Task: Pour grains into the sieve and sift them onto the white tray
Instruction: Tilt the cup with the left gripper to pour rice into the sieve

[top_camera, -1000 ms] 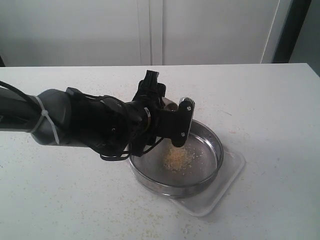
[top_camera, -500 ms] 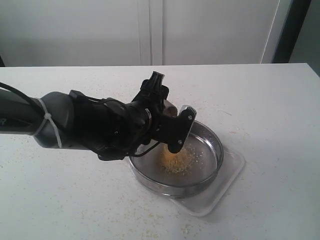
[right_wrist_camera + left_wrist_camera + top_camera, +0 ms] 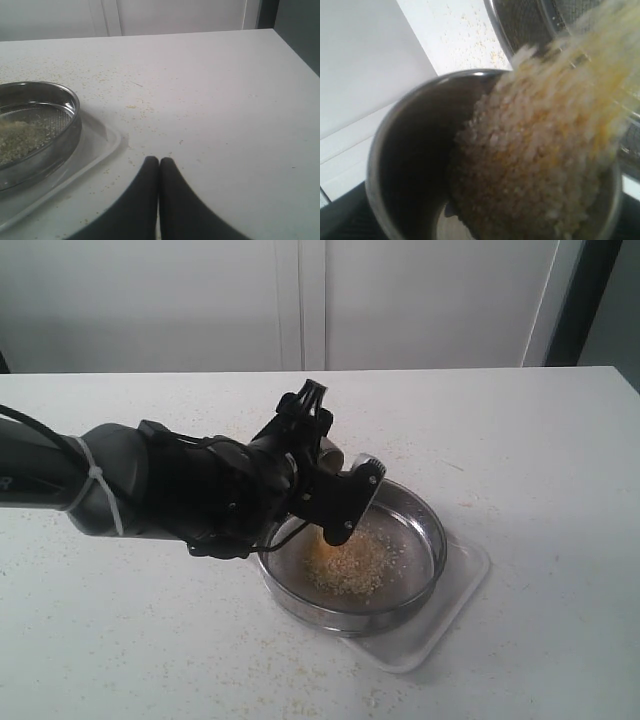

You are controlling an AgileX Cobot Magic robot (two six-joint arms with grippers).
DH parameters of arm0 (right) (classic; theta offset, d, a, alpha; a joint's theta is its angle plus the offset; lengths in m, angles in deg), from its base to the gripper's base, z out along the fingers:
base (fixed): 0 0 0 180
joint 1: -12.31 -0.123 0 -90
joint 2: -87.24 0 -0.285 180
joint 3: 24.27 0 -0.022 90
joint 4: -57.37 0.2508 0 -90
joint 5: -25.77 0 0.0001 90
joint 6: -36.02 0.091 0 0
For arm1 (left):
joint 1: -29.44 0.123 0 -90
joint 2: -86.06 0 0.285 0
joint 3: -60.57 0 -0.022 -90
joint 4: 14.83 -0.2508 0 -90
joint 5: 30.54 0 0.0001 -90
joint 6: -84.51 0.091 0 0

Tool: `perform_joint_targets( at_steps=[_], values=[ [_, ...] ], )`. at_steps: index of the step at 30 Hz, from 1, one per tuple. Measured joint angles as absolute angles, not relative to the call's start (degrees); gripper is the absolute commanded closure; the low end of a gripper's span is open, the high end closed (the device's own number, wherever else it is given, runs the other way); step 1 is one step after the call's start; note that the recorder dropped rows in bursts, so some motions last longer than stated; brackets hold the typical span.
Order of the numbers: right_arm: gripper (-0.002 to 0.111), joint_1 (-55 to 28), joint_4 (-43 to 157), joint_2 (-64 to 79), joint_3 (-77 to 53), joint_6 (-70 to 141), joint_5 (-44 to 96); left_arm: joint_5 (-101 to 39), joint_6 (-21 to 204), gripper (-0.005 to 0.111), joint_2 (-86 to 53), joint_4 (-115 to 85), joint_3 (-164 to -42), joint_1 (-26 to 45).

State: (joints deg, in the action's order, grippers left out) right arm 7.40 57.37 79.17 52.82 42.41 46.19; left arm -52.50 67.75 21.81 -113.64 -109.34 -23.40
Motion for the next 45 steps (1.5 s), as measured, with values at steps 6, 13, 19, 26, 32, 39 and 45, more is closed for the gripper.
perform_joint_targets(
  at_steps=[6, 13, 19, 26, 32, 39, 45],
  values=[
    [0.108, 7.4, 57.37, 79.17, 52.82, 42.41, 46.19, -55.83, 69.12, 0.107, 21.81, -113.54, -109.34, -23.4],
    [0.108, 7.4, 57.37, 79.17, 52.82, 42.41, 46.19, -58.16, 70.53, 0.107, 21.81, -113.54, -109.34, -23.4],
    [0.108, 7.4, 57.37, 79.17, 52.82, 42.41, 46.19, -59.8, 71.33, 0.107, 21.81, -113.54, -109.34, -23.4],
    [0.108, 7.4, 57.37, 79.17, 52.82, 42.41, 46.19, -55.59, 71.45, 0.107, 21.81, -113.54, -109.34, -23.4],
    [0.108, 7.4, 57.37, 79.17, 52.82, 42.41, 46.19, -53.2, 72.2, 0.107, 21.81, -113.54, -109.34, -23.4],
    [0.108, 7.4, 57.37, 79.17, 52.82, 42.41, 46.19, -51.7, 80.3, 0.107, 21.81, -113.54, -109.34, -23.4],
    [0.108, 7.4, 57.37, 79.17, 52.82, 42.41, 46.19, -50.87, 88.41, 0.107, 21.81, -113.54, -109.34, -24.19]
  ],
)
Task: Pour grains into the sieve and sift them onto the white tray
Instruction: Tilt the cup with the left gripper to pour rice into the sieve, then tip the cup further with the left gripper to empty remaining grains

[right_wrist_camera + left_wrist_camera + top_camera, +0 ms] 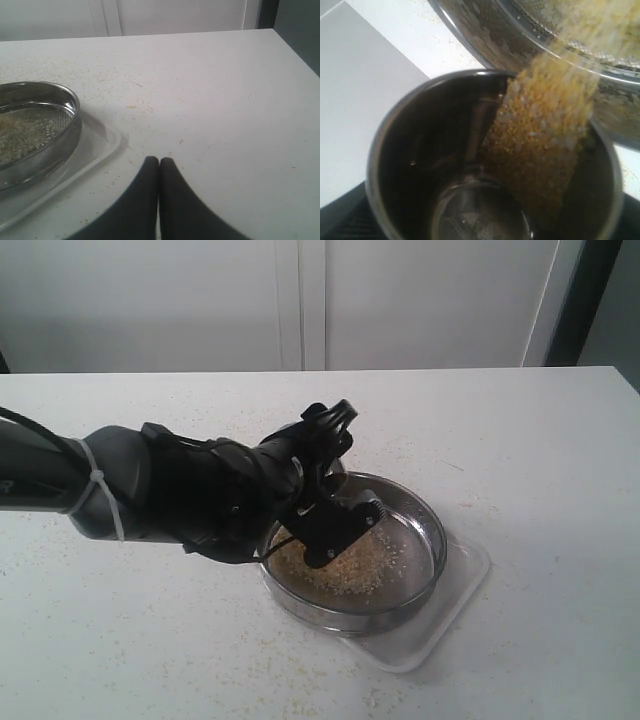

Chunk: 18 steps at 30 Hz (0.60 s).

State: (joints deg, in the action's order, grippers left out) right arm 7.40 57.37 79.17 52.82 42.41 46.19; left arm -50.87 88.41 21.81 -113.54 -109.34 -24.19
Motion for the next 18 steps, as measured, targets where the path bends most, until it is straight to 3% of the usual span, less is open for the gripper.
perform_joint_targets(
  at_steps=[18],
  values=[
    [0.108, 7.4, 57.37, 79.17, 52.82, 42.41, 46.19, -50.4, 97.22, 0.107, 21.81, -113.65, -110.66, -25.27]
  ],
)
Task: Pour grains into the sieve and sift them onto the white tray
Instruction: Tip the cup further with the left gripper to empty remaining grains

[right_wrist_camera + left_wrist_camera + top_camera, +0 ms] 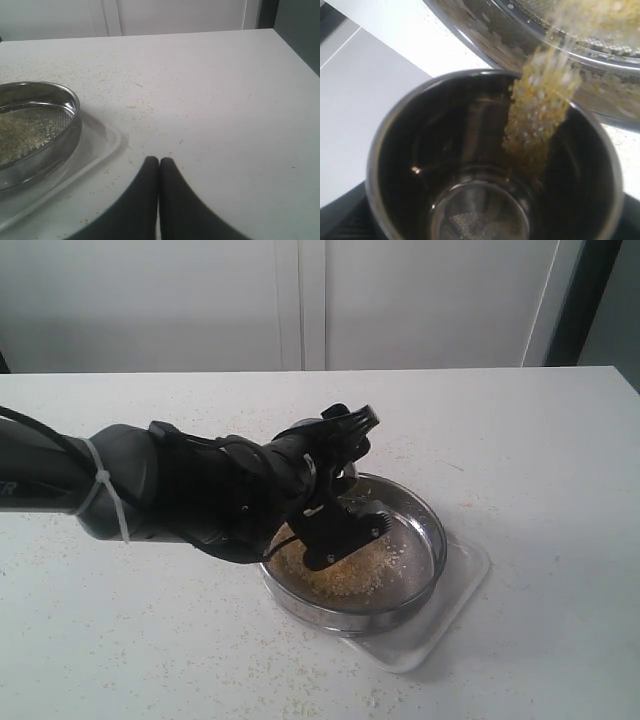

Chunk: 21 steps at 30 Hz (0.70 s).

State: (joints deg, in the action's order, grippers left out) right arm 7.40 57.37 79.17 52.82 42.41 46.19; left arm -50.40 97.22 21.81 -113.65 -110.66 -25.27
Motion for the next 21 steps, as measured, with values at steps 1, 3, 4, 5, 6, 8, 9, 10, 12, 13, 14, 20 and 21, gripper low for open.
perform_joint_targets(
  at_steps=[1, 3, 4, 5, 6, 8, 9, 10, 12, 13, 14, 20, 21],
  values=[
    [0.108, 7.4, 57.37, 79.17, 52.82, 42.41, 46.19, -50.4, 98.37, 0.107, 21.81, -113.65, -110.66, -25.27],
    [0.108, 7.4, 57.37, 79.17, 52.82, 42.41, 46.19, -50.4, 101.01, 0.107, 21.81, -113.65, -110.66, -25.27],
    [0.108, 7.4, 57.37, 79.17, 52.82, 42.41, 46.19, -50.4, 101.95, 0.107, 21.81, -113.65, -110.66, -25.27],
    [0.108, 7.4, 57.37, 79.17, 52.82, 42.41, 46.19, -50.4, 102.86, 0.107, 21.81, -113.65, -110.66, -25.27],
    [0.108, 7.4, 57.37, 79.17, 52.82, 42.41, 46.19, -50.68, 103.55, 0.107, 21.81, -113.65, -110.66, -25.27],
    [0.108, 7.4, 57.37, 79.17, 52.82, 42.41, 46.19, -51.36, 104.43, 0.107, 21.81, -113.75, -110.66, -25.27],
    [0.108, 7.4, 57.37, 79.17, 52.82, 42.41, 46.19, -51.76, 104.7, 0.107, 21.81, -113.75, -110.66, -25.27],
    [0.108, 7.4, 57.37, 79.17, 52.82, 42.41, 46.19, -51.88, 104.82, 0.107, 21.81, -113.75, -110.66, -25.27],
    [0.108, 7.4, 57.37, 79.17, 52.82, 42.41, 46.19, -52.31, 105.17, 0.107, 21.81, -113.75, -110.66, -25.27],
    [0.108, 7.4, 57.37, 79.17, 52.82, 42.41, 46.19, -52.35, 105.41, 0.107, 21.81, -113.75, -110.66, -25.27],
    [0.108, 7.4, 57.37, 79.17, 52.82, 42.41, 46.19, -52.35, 105.63, 0.107, 21.81, -113.75, -110.66, -25.27],
    [0.108, 7.4, 57.37, 79.17, 52.82, 42.41, 46.19, -52.6, 107.49, 0.107, 21.81, -113.75, -110.94, -25.76],
    [0.108, 7.4, 57.37, 79.17, 52.82, 42.41, 46.19, -52.6, 107.59, 0.107, 21.81, -113.75, -111.24, -25.76]
  ],
)
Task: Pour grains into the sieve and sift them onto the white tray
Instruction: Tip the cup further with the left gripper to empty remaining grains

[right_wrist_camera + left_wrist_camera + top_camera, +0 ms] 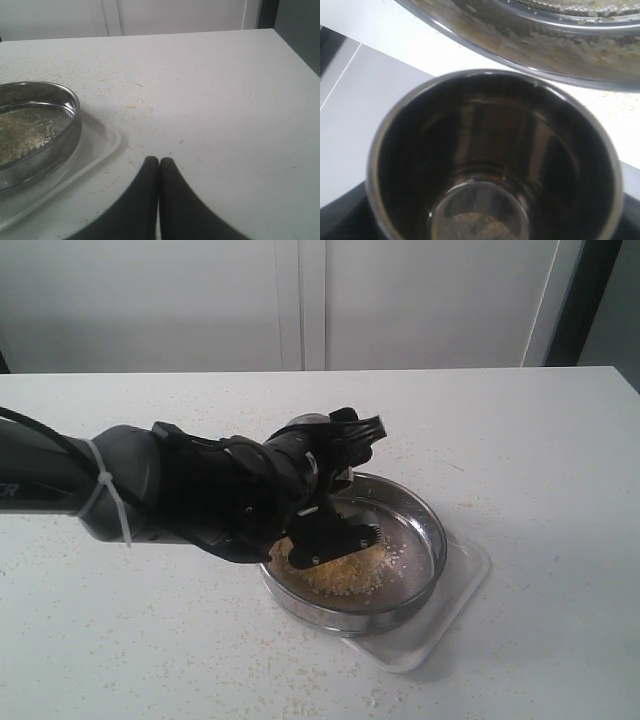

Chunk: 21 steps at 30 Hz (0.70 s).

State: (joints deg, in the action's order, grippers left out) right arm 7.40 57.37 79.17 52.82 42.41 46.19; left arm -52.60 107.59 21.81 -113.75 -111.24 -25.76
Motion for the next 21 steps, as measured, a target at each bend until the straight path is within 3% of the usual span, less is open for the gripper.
perform_joint_targets(
  at_steps=[21],
  values=[
    [0.108, 7.4, 57.37, 79.17, 52.82, 42.41, 46.19, -53.44, 106.21, 0.107, 21.81, -113.75, -114.65, -25.77]
  ],
)
